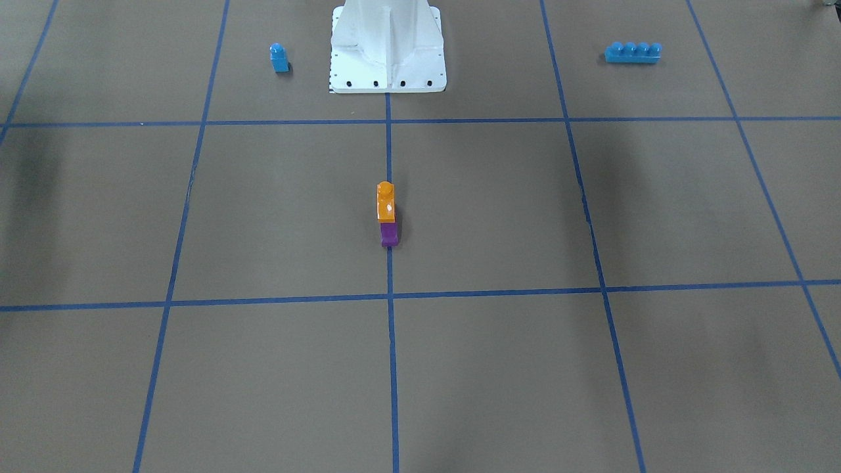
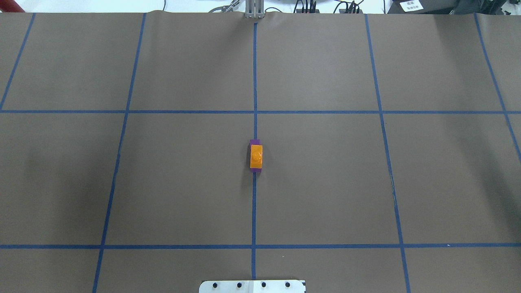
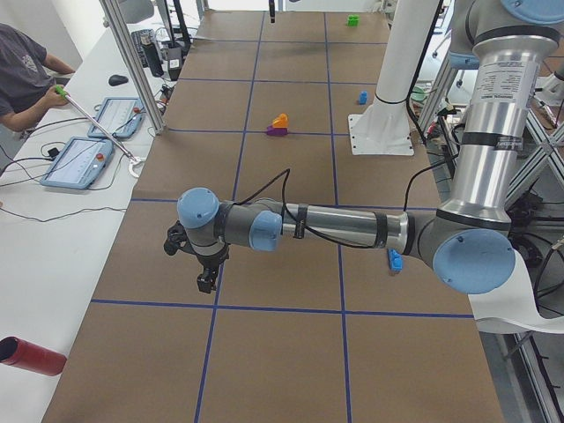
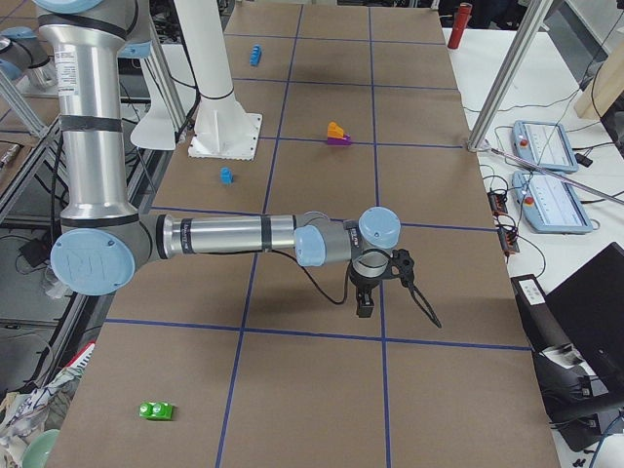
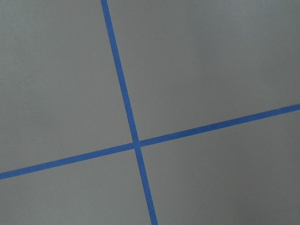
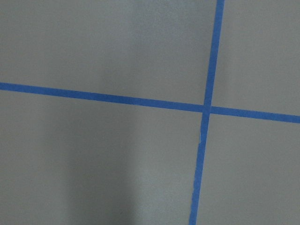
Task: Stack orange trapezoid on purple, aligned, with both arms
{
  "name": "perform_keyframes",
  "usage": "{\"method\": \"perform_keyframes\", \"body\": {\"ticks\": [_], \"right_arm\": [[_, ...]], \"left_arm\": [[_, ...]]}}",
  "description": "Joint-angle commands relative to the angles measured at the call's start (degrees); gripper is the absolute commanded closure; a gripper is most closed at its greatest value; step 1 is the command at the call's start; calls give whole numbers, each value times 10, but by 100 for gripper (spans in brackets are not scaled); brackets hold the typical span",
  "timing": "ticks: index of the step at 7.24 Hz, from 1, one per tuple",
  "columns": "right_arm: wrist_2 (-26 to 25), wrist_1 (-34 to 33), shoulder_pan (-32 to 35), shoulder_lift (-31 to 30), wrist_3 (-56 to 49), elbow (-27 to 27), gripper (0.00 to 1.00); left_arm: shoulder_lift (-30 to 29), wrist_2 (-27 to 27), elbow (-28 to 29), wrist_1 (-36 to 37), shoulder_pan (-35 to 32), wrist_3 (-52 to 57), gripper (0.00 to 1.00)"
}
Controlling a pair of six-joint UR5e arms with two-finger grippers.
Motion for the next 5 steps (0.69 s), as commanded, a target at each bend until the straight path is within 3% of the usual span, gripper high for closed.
{"method": "perform_keyframes", "body": {"ticks": [1,5], "right_arm": [[0,0,0,0,0,1,0],[0,0,0,0,0,4,0]], "left_arm": [[0,1,0,0,0,0,0],[0,1,-12,1,0,0,0]]}}
